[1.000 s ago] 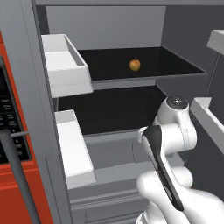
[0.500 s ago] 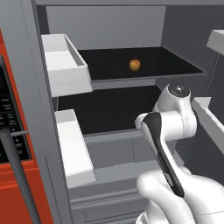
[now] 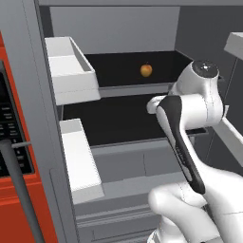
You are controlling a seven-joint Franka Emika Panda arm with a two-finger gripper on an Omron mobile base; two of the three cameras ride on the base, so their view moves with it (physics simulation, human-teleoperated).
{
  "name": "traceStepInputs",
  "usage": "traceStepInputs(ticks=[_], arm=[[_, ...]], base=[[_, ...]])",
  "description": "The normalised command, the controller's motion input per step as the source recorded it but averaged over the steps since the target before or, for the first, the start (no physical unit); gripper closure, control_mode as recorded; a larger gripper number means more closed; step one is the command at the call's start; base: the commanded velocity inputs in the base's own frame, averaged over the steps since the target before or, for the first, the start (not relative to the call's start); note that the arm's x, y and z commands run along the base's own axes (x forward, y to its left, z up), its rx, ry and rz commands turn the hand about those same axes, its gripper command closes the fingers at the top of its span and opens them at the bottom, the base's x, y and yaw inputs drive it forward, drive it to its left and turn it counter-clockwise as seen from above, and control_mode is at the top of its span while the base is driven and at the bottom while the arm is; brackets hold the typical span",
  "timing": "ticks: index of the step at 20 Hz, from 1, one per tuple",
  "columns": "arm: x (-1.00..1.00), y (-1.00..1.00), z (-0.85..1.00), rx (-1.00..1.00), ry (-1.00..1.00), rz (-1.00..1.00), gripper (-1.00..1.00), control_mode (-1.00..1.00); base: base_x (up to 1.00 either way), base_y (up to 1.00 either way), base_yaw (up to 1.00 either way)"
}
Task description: Place the cold items (apple and banana) from the fridge in one tupperware on the dining counter. Place the warm items (hot dog and kebab skewer) in the stove area in another tupperware.
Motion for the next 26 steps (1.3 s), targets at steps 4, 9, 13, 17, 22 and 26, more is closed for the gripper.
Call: traceStepInputs(ticks=[4,9,13,17,22,26], arm=[[0.18,0.1,0.77,0.0,-0.12,-0.04,-1.0,-1.0],[0.49,0.22,0.54,0.0,-0.03,-0.04,-1.0,-1.0],[0.7,0.03,0.25,0.05,0.0,0.0,-1.0,-1.0],[0.66,0.0,0.05,0.02,0.0,0.0,-1.0,-1.0],[0.65,0.01,-0.02,0.0,0.0,0.0,-1.0,-1.0],[0.65,0.01,-0.11,0.0,0.02,0.0,-1.0,-1.0]], base=[[0.0,0.0,0.0],[0.0,0.0,0.0],[0.0,0.0,0.0],[0.0,0.0,0.0],[0.0,0.0,0.0],[0.0,0.0,0.0]])
